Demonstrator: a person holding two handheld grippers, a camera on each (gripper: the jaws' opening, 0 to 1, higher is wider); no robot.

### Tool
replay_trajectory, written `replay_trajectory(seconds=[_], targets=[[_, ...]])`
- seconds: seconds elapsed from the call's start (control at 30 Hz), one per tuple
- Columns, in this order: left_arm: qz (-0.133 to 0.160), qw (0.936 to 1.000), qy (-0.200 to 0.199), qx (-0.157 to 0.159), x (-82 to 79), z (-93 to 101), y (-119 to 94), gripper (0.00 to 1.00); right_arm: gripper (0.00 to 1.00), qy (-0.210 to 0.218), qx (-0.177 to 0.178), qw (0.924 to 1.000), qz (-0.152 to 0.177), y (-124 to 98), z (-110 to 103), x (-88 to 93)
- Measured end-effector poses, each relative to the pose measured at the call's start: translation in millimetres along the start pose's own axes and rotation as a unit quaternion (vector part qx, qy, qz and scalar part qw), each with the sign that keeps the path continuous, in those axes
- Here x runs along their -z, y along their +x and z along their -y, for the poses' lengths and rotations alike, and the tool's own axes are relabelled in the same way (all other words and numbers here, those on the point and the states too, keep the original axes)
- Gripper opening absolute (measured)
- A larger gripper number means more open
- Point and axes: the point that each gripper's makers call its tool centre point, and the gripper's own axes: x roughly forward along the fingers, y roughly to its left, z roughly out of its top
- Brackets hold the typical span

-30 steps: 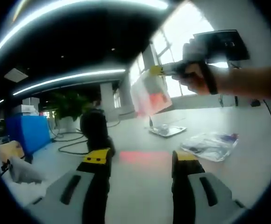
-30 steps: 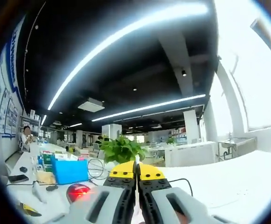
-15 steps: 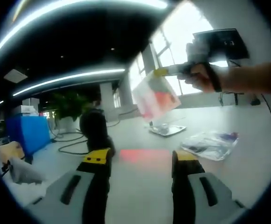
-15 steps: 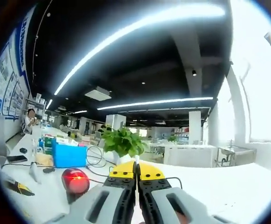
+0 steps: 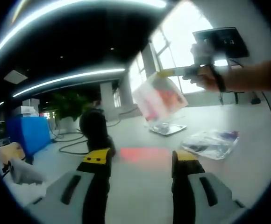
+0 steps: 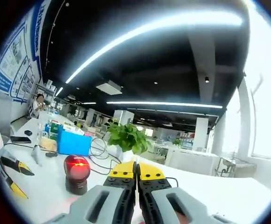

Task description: Clip sheet goods on table flip sheet goods clip sheet goods scan sheet goods put sheet goods back to table

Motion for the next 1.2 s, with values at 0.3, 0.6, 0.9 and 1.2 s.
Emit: replay_trajectory(seconds=[0.3,0.6,0.9,1.2], targets=[[-0.001,1.0000,0.002,0.000,0.3,0.4,0,0.44,0.00,0.027,-0.030,0.9987,0.031,-16,-9,-3.4],[-0.001,1.0000,0.002,-0.001,-0.5,-1.2,0,0.44,0.00,0.008,-0.062,0.9979,0.018,-19,-17,18.0],[0.000,1.0000,0.001,-0.002,-1.3,-1.7,-1,0.44,0.00,0.013,-0.072,0.9974,0.003,-24,-12,32.5],[-0.003,1.0000,0.003,-0.003,-0.3,-1.5,-1,0.44,0.00,0.019,-0.039,0.9990,-0.008,-19,19,42.2]])
